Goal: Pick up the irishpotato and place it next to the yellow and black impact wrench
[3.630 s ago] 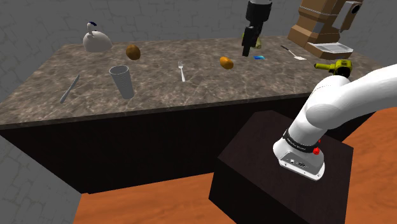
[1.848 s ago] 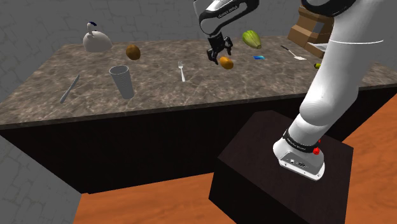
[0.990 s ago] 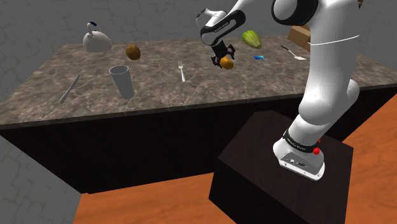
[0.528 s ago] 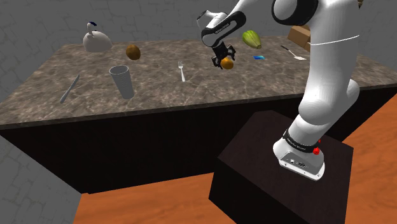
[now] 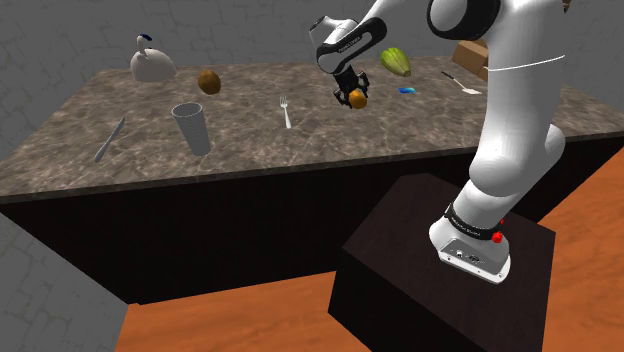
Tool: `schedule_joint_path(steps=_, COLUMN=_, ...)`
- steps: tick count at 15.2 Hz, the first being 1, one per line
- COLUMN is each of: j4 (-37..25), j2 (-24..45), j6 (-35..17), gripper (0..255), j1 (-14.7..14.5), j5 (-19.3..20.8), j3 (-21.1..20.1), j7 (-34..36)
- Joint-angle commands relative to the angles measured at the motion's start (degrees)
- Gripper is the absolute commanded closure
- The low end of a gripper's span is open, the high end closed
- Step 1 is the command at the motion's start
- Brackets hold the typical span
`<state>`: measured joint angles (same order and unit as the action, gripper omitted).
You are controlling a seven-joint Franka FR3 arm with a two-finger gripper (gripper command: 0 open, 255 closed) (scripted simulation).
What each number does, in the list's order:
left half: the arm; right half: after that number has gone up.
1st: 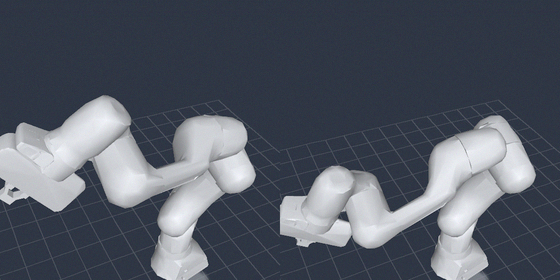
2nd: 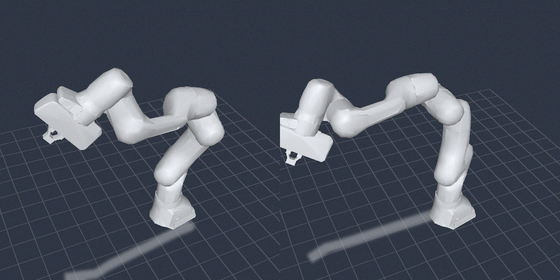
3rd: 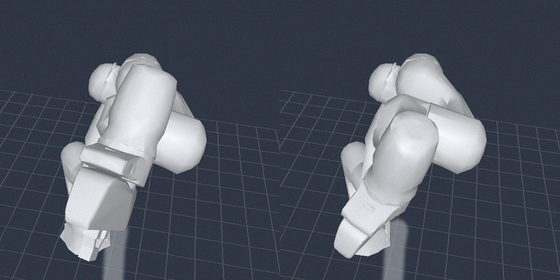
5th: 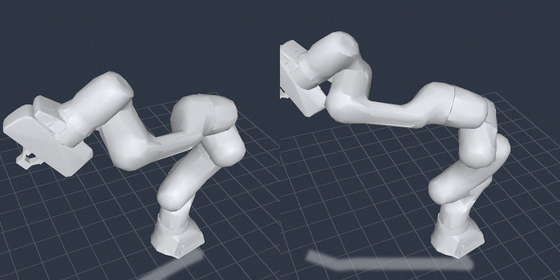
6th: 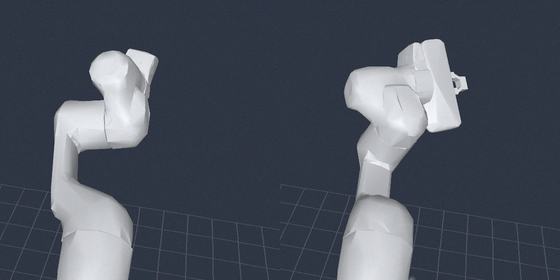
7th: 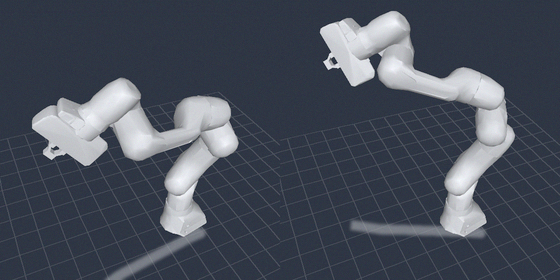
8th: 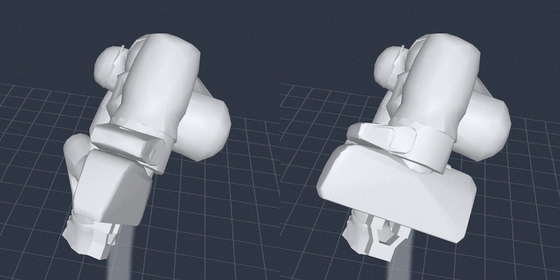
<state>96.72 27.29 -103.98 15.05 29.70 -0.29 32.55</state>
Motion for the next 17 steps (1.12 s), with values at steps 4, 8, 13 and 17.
schedule_joint_path(steps=4, j4=-0.2, j2=-0.3, j6=0.5, gripper=255, j1=0.0, j5=-0.1, j3=0.0, j7=-0.3)
schedule_joint_path(steps=8, j4=-1.2, j2=-1.7, j6=2.6, gripper=255, j1=-0.1, j5=-0.4, j3=-0.1, j7=-1.3)
schedule_joint_path(steps=13, j4=-2.7, j2=-3.3, j6=5.3, gripper=255, j1=-0.2, j5=-0.7, j3=-0.2, j7=-2.7)
schedule_joint_path(steps=17, j4=-4.1, j2=-4.3, j6=7.6, gripper=255, j1=-0.4, j5=-0.9, j3=-0.2, j7=-3.8)
